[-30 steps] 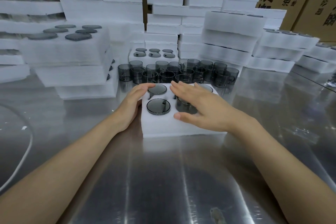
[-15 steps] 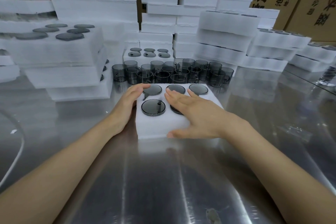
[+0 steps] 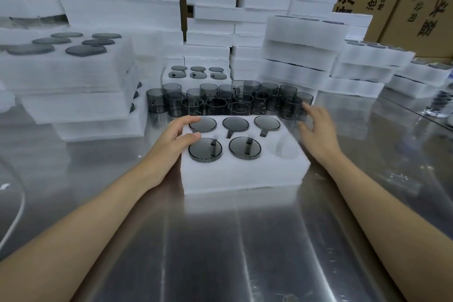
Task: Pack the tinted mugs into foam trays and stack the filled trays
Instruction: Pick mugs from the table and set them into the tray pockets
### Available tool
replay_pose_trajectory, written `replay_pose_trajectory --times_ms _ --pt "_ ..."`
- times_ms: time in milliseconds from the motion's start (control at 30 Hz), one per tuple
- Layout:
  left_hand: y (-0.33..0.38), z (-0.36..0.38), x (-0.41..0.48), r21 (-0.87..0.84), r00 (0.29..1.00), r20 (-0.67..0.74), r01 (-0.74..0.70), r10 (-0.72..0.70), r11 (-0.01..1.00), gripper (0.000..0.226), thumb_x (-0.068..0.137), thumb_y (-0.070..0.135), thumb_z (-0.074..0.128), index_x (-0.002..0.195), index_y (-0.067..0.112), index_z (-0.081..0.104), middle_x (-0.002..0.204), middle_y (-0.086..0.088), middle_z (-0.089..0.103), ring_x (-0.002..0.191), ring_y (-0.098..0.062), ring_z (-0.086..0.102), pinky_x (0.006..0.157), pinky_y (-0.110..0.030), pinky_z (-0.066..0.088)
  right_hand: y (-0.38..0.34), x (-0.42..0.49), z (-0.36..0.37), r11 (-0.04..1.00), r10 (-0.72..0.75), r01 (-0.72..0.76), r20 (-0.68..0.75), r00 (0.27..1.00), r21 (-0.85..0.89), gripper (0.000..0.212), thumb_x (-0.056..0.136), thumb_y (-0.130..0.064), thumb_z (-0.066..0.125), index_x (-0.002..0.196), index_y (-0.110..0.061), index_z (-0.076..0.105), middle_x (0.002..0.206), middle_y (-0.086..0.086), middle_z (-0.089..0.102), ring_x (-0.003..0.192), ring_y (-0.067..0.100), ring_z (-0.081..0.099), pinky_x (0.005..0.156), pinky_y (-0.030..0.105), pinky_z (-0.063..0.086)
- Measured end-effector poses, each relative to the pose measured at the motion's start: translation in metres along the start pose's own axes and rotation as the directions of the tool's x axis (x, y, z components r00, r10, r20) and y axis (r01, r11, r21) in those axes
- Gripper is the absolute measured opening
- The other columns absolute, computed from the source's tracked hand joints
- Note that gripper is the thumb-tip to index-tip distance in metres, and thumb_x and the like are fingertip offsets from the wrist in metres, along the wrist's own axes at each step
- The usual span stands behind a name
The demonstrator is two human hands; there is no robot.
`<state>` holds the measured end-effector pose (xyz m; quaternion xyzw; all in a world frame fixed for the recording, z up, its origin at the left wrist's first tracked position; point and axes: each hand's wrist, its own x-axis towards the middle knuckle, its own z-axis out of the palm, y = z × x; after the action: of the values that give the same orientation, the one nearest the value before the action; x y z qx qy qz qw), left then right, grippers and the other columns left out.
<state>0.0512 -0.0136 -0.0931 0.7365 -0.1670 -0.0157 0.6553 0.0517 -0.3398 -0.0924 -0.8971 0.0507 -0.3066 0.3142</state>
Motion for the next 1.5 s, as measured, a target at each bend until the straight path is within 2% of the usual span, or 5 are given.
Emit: replay_pose_trajectory --times_ms 267,733,933,1167,1500 --pt "-0.003 -0.002 0.003 0.006 1.0 0.007 0.003 -0.003 1.0 0.044 0.074 0.036 0.065 0.117 0.037 0.062 0.134 0.0 0.051 0.131 -0.023 0.045 0.115 -0.047 0.031 0.014 0.038 0.029 0.895 -0.05 0.092 0.107 0.993 -0.436 0.059 0.093 -0.016 0.056 0.147 -0.008 0.033 0.156 0.018 0.017 0.144 0.033 0.011 0.116 0.041 0.017" --pt "0.001 -0.004 0.003 0.006 1.0 0.011 0.03 -0.03 1.0 0.044 0.073 0.036 0.067 0.116 0.037 0.063 0.11 -0.003 0.053 0.115 -0.03 0.052 0.11 -0.045 0.036 0.008 0.028 0.023 0.983 0.132 -0.13 -0.005 0.991 0.13 0.026 0.084 -0.026 0.073 0.091 -0.013 0.051 0.108 0.004 0.054 0.095 0.021 0.055 0.081 0.03 0.043" --pt "0.004 -0.003 0.0 -0.022 0.999 -0.001 0.045 -0.045 0.999 0.04 0.071 0.036 0.069 0.11 0.04 0.066 0.104 -0.006 0.05 0.109 -0.028 0.054 0.109 -0.042 0.036 -0.023 0.01 0.007 0.362 0.3 -0.319 0.215 0.93 0.876 0.015 0.091 -0.02 0.065 0.09 -0.006 0.061 0.094 0.015 0.068 0.093 0.026 0.068 0.09 0.036 0.054" --pt "0.006 -0.001 -0.001 -0.036 0.999 -0.01 0.044 -0.044 0.998 0.042 0.07 0.035 0.069 0.113 0.037 0.066 0.108 -0.006 0.049 0.111 -0.026 0.052 0.111 -0.042 0.033 -0.059 0.003 -0.006 0.165 0.112 -0.403 0.389 0.914 0.9 0.051 0.079 -0.03 0.073 0.116 0.003 0.06 0.117 0.021 0.064 0.109 0.028 0.066 0.088 0.03 0.054" --pt "0.009 0.0 -0.003 -0.048 0.999 0.0 0.047 -0.047 0.998 0.046 0.07 0.032 0.067 0.116 0.033 0.065 0.107 -0.006 0.047 0.105 -0.016 0.05 0.112 -0.04 0.032 -0.067 -0.001 -0.017 0.015 0.089 -0.474 0.471 0.878 0.88 0.024 0.084 -0.019 0.061 0.105 -0.009 0.058 0.108 0.012 0.069 0.102 0.028 0.067 0.082 0.03 0.056"
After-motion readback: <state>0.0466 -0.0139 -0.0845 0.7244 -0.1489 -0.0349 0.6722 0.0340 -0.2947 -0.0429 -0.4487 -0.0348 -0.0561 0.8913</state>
